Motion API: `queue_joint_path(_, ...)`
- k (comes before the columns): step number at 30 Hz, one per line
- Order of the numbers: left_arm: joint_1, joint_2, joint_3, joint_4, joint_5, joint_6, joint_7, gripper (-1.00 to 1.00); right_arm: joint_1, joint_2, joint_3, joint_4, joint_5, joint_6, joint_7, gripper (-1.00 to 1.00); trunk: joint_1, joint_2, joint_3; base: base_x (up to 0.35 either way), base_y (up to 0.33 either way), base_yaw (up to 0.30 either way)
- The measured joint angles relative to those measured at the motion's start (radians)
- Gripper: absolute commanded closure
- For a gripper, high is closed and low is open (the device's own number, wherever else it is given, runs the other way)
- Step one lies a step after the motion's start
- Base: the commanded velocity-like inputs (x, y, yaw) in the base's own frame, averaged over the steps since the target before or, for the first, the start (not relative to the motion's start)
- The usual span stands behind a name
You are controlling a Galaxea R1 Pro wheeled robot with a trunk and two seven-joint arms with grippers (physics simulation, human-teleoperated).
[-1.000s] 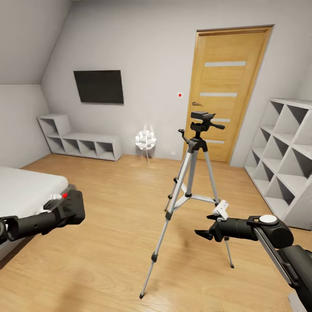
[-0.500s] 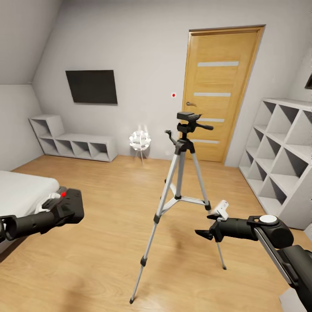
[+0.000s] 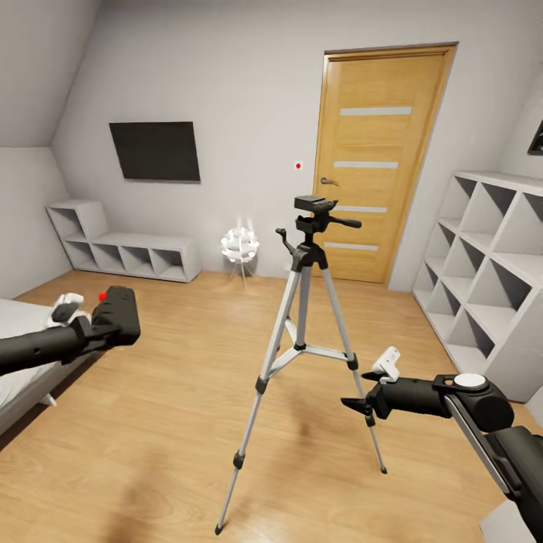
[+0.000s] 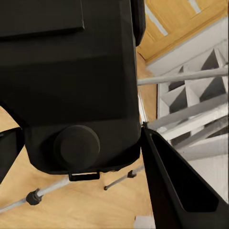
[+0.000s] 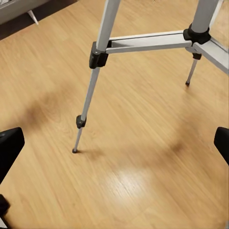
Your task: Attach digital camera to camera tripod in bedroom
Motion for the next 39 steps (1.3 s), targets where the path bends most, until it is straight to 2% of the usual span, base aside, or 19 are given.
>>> queue_joint_path(1,-0.014,0.017,0.000,0.000,0.034,0.000,0.001,1.00,0.000,0.000,-0.002,0.000,0.000,0.000,0.000,-1.00,0.000,0.000,0.000,0.004,-0.011,0.000)
queue_joint_path(2,-0.040,0.049,-0.001,0.000,0.103,-0.003,0.003,1.00,0.000,0.000,-0.004,-0.001,0.000,0.000,0.000,-1.00,0.000,0.000,0.000,0.003,-0.008,0.000)
queue_joint_path(6,-0.092,0.100,-0.002,0.000,0.200,0.001,0.030,1.00,0.000,0.000,-0.008,-0.001,0.000,0.000,0.001,-1.00,0.000,0.000,0.000,0.002,-0.005,0.000)
queue_joint_path(10,-0.140,0.119,-0.028,0.000,0.268,0.001,0.080,1.00,0.000,0.000,-0.013,-0.001,0.000,0.000,0.002,-1.00,0.000,0.000,0.000,0.001,-0.002,0.000)
queue_joint_path(13,-0.159,0.124,-0.069,0.000,0.305,0.002,0.102,1.00,0.000,0.000,-0.016,-0.001,0.000,0.000,0.003,-1.00,-0.007,0.014,0.006,0.000,0.000,0.000)
queue_joint_path(17,-0.181,0.125,-0.115,0.000,0.332,0.001,0.128,1.00,0.000,0.001,-0.018,-0.001,0.000,0.000,0.003,-1.00,-0.023,0.042,0.019,0.000,0.000,0.000)
queue_joint_path(23,-0.249,0.122,-0.136,0.001,0.349,0.001,0.174,1.00,0.000,0.001,-0.019,-0.001,0.000,-0.001,0.003,-1.00,-0.046,0.084,0.037,0.000,0.000,0.000)
queue_joint_path(27,-0.314,0.111,-0.168,0.010,0.374,0.001,0.247,1.00,0.000,0.002,-0.019,-0.001,0.000,-0.004,0.003,-1.00,-0.061,0.112,0.050,0.000,0.000,0.000)
queue_joint_path(30,-0.382,0.107,-0.213,0.028,0.411,0.002,0.302,1.00,0.000,0.003,-0.018,-0.001,0.000,-0.006,0.003,-1.00,-0.073,0.133,0.059,0.000,0.000,0.000)
queue_joint_path(33,-0.461,0.104,-0.274,0.061,0.455,0.002,0.344,1.00,0.000,0.005,-0.018,-0.001,0.000,-0.008,0.003,-1.00,-0.084,0.154,0.069,0.000,0.000,0.000)
queue_joint_path(36,-0.559,0.100,-0.357,0.101,0.490,0.001,0.378,1.00,0.000,0.009,-0.018,-0.001,0.000,-0.010,0.003,-1.00,-0.096,0.175,0.078,0.000,0.000,0.000)
queue_joint_path(39,-0.664,0.094,-0.463,0.143,0.522,0.001,0.399,1.00,0.000,0.011,-0.019,-0.001,0.000,-0.011,0.004,-1.00,-0.107,0.196,0.088,0.000,0.000,0.000)
